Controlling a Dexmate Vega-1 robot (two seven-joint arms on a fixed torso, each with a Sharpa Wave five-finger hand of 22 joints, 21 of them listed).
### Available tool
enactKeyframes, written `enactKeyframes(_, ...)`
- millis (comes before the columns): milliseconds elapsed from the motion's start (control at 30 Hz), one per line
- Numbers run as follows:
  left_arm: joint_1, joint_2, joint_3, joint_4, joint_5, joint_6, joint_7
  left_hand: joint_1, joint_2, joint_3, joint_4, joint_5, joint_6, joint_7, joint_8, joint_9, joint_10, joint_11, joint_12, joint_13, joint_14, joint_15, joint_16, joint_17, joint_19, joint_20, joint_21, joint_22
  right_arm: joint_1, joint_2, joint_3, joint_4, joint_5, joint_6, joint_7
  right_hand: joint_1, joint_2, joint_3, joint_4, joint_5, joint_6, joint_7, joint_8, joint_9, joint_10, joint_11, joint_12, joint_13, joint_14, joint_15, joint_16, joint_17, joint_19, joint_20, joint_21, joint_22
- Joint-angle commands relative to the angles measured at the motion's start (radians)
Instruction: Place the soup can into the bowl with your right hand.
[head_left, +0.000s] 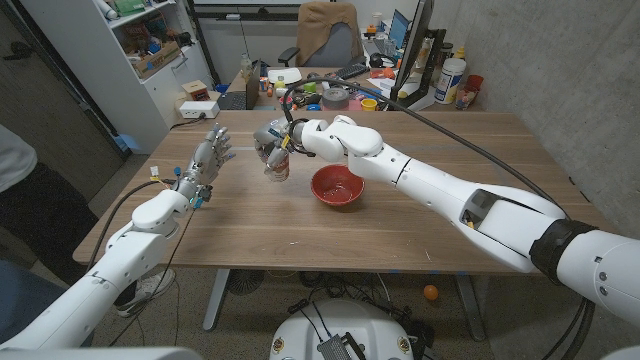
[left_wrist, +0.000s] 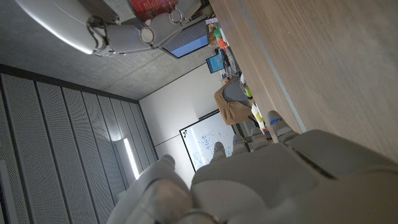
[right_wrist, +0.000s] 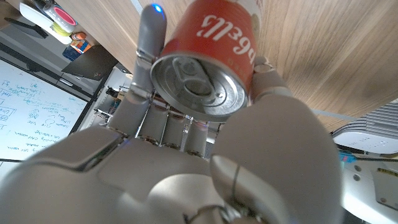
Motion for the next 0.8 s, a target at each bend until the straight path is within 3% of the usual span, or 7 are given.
enactKeyframes(33,-0.005,0.001,0.000,0.003,0.002,-0.008,-0.004,0.000,0.022,-0.007,0.000,0.006,-0.238,-0.001,-0.004,0.002,-0.204,0.008,0.005,0.004,-0.204,0.000,-0.001,0.004,-0.145,0.009,-0.006,0.005,0.014,-0.009,0.013,-0.026,-0.041,-0.023,0.008,0.372,0.357,-0.008,0.001,0.004,0.008,0.002,-0.003,0.002,0.114,-0.088,0.033,0.032,0.393,-0.246,0.008,0.004,-0.001,-0.047,0.008,-0.001)
enactKeyframes(367,-0.022,-0.003,0.008,0.018,0.002,-0.011,-0.018,0.000,0.020,-0.010,0.000,0.007,-0.239,0.000,-0.004,0.003,-0.206,0.009,0.005,0.004,-0.205,0.000,-0.001,0.004,-0.146,0.009,-0.006,0.005,0.029,-0.019,0.046,-0.037,-0.021,-0.034,0.045,0.377,0.356,-0.014,0.003,0.005,0.011,0.001,-0.006,0.005,0.114,-0.089,0.034,0.033,0.391,-0.246,0.011,0.003,-0.005,-0.047,0.013,-0.005)
enactKeyframes(800,-0.017,0.001,0.007,0.003,0.005,-0.010,-0.013,0.000,0.020,-0.015,0.000,0.009,-0.239,0.001,-0.004,0.003,-0.207,0.010,0.005,0.004,-0.207,0.000,0.000,0.004,-0.147,0.008,-0.007,0.005,0.005,-0.073,0.097,-0.109,-0.008,-0.081,0.069,0.382,0.356,-0.023,0.008,0.005,0.016,0.001,-0.012,0.007,0.119,-0.089,0.037,0.035,0.389,-0.246,0.013,0.001,-0.012,-0.047,0.019,-0.010)
